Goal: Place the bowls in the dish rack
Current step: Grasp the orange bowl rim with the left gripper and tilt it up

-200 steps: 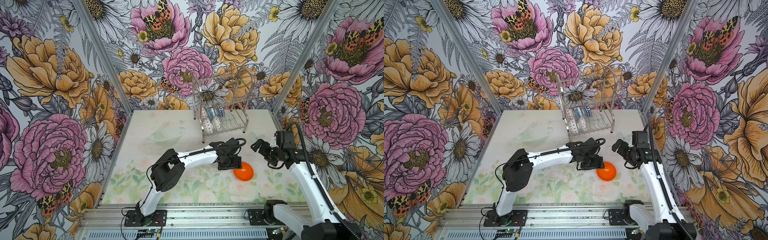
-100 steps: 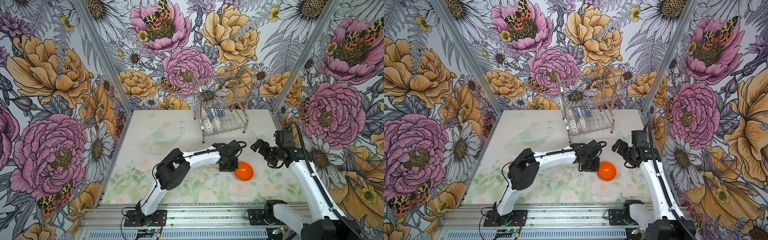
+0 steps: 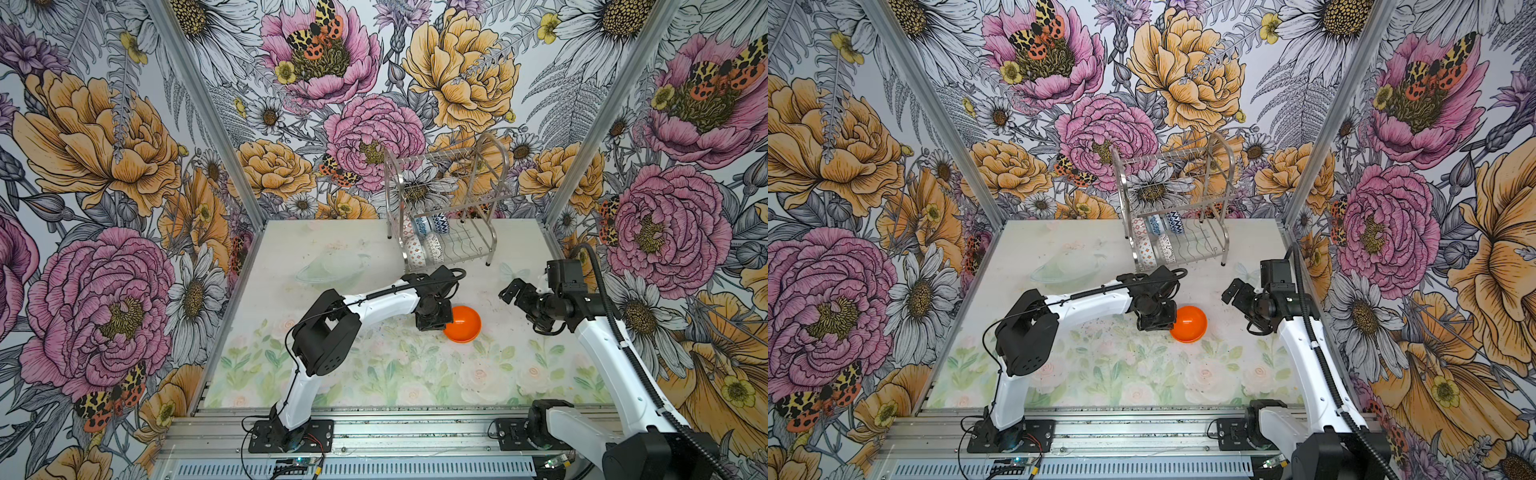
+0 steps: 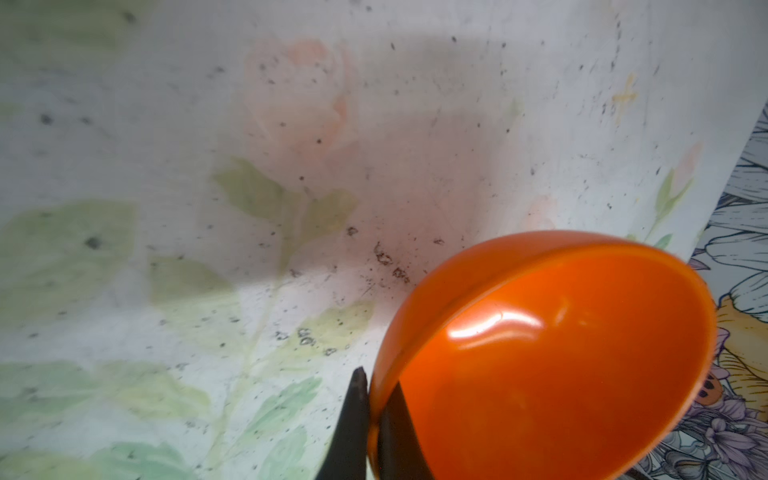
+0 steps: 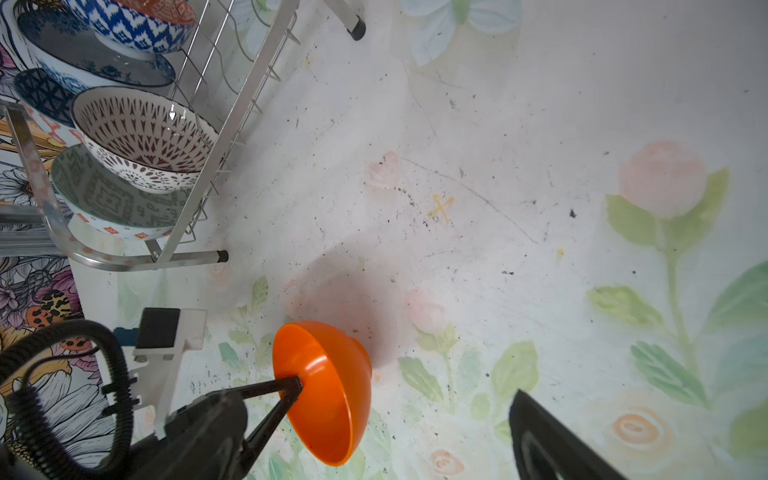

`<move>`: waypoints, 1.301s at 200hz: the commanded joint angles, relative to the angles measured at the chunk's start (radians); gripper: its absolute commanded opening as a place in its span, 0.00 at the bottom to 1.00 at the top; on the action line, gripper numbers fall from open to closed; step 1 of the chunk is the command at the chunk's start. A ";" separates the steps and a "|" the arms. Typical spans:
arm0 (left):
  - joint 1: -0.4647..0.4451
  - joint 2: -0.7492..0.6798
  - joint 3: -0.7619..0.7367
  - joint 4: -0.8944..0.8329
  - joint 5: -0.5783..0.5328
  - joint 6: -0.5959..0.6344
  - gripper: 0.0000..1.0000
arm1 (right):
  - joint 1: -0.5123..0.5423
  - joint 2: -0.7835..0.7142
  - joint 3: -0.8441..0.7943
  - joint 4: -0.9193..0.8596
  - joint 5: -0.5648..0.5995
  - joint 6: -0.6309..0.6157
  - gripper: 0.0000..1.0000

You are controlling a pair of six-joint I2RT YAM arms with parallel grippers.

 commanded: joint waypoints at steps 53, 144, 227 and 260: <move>0.131 -0.122 -0.139 -0.005 -0.034 -0.016 0.00 | 0.161 0.134 0.134 0.011 0.032 -0.078 0.99; 0.165 -0.116 -0.162 -0.008 -0.071 -0.021 0.04 | 0.320 0.284 0.204 0.034 0.065 -0.140 0.99; 0.169 -0.091 -0.145 -0.008 -0.065 -0.015 0.11 | 0.327 0.319 0.239 0.032 0.050 -0.168 0.99; 0.168 -0.091 -0.145 -0.008 -0.070 -0.018 0.13 | 0.328 0.312 0.234 0.031 0.045 -0.171 0.99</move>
